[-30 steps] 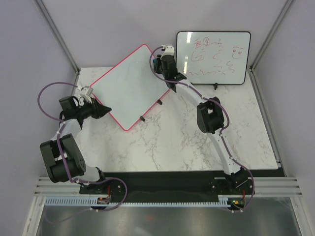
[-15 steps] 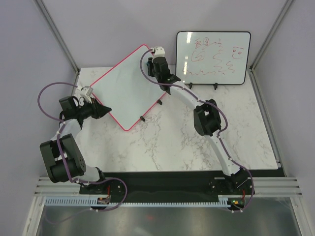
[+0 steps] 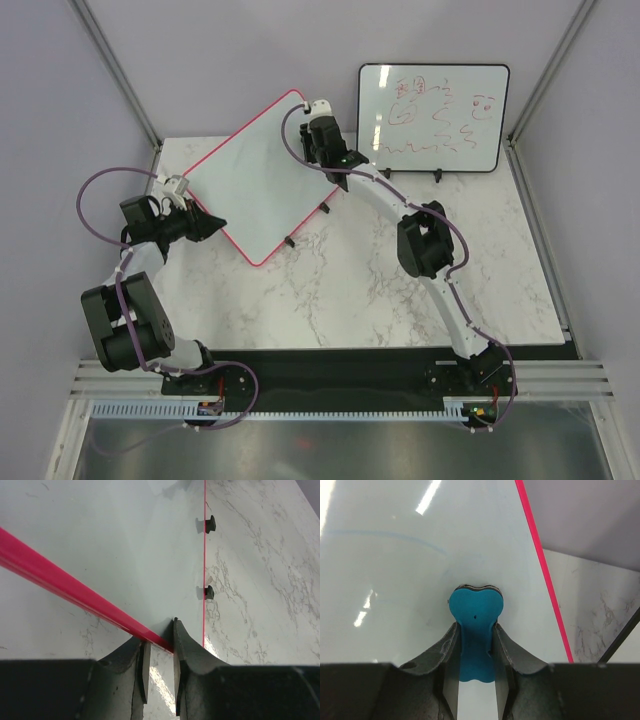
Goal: Erase the whiteboard
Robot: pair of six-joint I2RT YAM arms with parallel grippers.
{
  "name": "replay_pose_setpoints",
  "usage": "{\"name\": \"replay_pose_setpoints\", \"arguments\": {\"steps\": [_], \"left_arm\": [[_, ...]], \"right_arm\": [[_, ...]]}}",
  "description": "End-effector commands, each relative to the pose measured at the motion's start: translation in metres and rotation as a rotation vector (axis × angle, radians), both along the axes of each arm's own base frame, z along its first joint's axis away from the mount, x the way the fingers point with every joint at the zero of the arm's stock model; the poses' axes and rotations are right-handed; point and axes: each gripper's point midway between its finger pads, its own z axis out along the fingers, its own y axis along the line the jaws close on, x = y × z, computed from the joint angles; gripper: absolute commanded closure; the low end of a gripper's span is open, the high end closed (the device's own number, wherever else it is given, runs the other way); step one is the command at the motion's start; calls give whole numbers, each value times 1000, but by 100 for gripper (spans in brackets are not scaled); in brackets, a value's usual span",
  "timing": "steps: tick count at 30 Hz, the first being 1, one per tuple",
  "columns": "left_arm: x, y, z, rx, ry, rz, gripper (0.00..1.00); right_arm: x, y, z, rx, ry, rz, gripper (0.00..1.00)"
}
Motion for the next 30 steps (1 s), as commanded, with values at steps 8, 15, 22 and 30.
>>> {"name": "replay_pose_setpoints", "arguments": {"steps": [8,15,22,30], "left_arm": [[25,19,29,197,-227,3,98],[25,18,30,193,-228,0,98],[25,19,30,198,-230,-1,98],[25,18,30,196,-229,-2,98]], "right_arm": [[24,27,82,164,-259,61,100],[17,39,48,176,-182,121,100],[-16,36,-8,127,-26,162,100],[-7,39,27,229,-85,112,100]]}}
